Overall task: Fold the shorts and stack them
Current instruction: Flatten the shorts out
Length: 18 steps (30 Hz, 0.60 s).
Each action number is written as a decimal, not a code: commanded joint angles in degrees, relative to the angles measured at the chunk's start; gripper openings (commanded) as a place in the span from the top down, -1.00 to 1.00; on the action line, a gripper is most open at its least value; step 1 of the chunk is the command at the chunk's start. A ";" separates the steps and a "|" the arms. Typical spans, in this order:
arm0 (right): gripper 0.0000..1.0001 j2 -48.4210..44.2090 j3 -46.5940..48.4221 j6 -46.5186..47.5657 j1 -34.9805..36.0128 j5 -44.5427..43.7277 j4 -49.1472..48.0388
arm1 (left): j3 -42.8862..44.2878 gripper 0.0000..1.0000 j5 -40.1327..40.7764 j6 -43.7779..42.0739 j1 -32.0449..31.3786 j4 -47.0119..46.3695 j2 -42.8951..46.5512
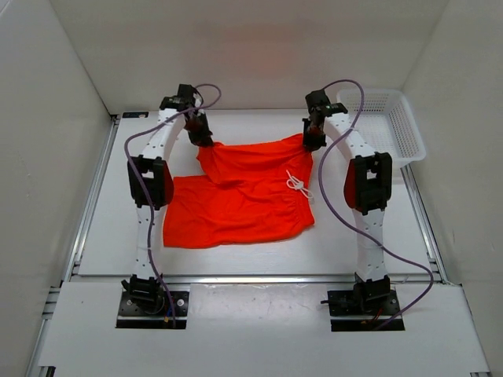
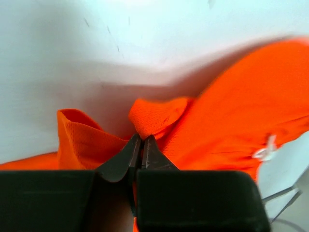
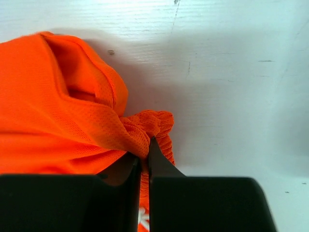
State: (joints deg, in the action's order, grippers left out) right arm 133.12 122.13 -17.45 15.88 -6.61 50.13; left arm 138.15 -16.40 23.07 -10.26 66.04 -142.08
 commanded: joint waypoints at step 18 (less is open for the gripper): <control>-1.00 -13.31 -6.45 -0.82 -0.06 0.19 -3.72 | -7.78 -1.00 9.00 5.24 9.21 -11.20 20.14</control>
State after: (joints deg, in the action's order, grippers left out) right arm 126.26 117.54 -16.69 16.08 -6.26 48.16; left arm 134.21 -12.51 30.76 -0.19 54.02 -132.51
